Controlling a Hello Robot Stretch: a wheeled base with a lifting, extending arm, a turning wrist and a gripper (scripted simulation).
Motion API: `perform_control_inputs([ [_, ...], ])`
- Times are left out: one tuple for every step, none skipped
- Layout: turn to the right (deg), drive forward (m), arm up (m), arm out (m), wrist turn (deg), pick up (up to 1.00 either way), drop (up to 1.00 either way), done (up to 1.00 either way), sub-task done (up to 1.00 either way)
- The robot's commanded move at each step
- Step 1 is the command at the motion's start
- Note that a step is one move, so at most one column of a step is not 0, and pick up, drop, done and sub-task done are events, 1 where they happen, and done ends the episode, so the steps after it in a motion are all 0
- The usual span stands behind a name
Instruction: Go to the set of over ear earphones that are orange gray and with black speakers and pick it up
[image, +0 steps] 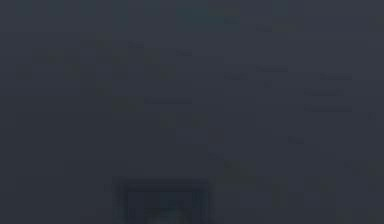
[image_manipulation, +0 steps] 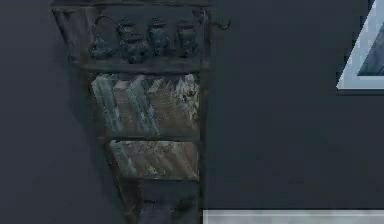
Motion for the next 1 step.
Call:
perform_control_inputs([
  [-45.0,0.00,0.00,0.00,0.0,0.00,0.00,0.00,0.00],
])
